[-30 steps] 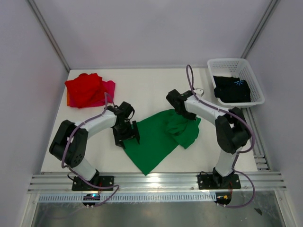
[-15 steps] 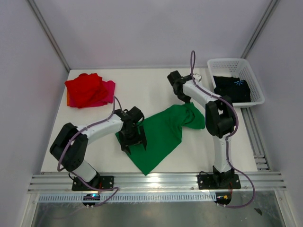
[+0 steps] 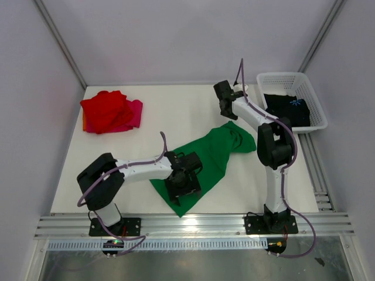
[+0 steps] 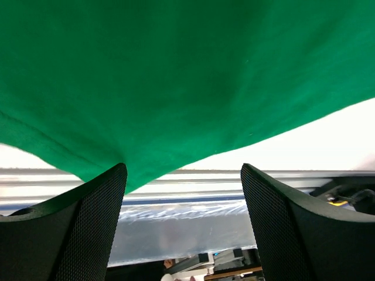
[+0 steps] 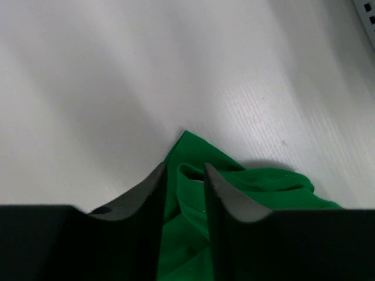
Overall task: Fold and stack the t-shirts
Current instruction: Flatten out the tshirt
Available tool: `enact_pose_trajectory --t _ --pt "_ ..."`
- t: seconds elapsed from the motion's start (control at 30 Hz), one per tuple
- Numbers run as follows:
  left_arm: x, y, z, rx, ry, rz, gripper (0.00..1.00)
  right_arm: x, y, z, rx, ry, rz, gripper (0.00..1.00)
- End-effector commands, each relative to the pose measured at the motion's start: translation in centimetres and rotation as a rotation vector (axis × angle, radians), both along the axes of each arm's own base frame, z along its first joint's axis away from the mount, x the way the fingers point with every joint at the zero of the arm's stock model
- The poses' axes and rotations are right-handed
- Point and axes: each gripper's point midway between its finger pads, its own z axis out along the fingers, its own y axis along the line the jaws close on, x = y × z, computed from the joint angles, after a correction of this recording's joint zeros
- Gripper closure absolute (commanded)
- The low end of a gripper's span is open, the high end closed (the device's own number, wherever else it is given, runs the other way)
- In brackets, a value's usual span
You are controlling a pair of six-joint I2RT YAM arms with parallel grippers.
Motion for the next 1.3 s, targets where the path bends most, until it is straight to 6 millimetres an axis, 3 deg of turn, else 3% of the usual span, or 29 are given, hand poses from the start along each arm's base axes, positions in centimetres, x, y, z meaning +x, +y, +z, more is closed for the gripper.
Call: enact_pose_trajectory --t 0.0,0.1,0.17,0.37,0.5,0.77,0.87,1.0,1.1,1.2,1.27 --pt "-0.6 -1.0 0.5 0.053 0.003 0.053 0.19 1.9 -0.9 1.1 0.010 -0.046 0.039 0.60" --pt "-2.5 0.6 0.4 0.151 0.053 0.019 0.20 2.7 -1.8 1.0 0.028 -0.052 0.028 0.39" --pt "-3.4 1.3 0.6 0.184 0.064 -0.005 0.21 3.2 -2.1 1.0 0.042 -0.053 0.022 0.36" --pt "-4.3 3.5 1.8 0.265 0.045 -0.039 0.22 3.2 -2.3 1.3 0.039 -0.053 0.032 0.36" --pt "-4.9 4.0 0.9 0.286 0.059 -0.040 0.22 3.0 -2.2 1.2 0.049 -0.045 0.030 0.36" --pt "-4.2 2.1 -1.1 0.249 0.049 -0.093 0.27 2.3 -2.5 1.5 0.045 -0.042 0.028 0.36" --pt "-3.4 1.3 -0.7 0.253 0.024 -0.125 0.28 2.2 -2.9 1.9 0.038 -0.053 0.028 0.35" --pt "-2.9 1.7 -0.4 0.299 0.009 -0.152 0.32 2.2 -3.6 1.7 0.056 -0.050 0.011 0.36" --pt "-2.9 1.8 -0.5 0.305 0.011 -0.154 0.49 2.1 -3.9 1.8 0.060 -0.051 0.005 0.36" --pt "-2.7 1.8 -0.3 0.303 -0.004 -0.150 0.95 2.0 -3.9 1.7 0.063 -0.050 0.002 0.36" --pt "-2.7 1.9 -0.2 0.307 -0.004 -0.147 1.00 2.0 -3.9 1.6 0.067 -0.049 0.004 0.36"
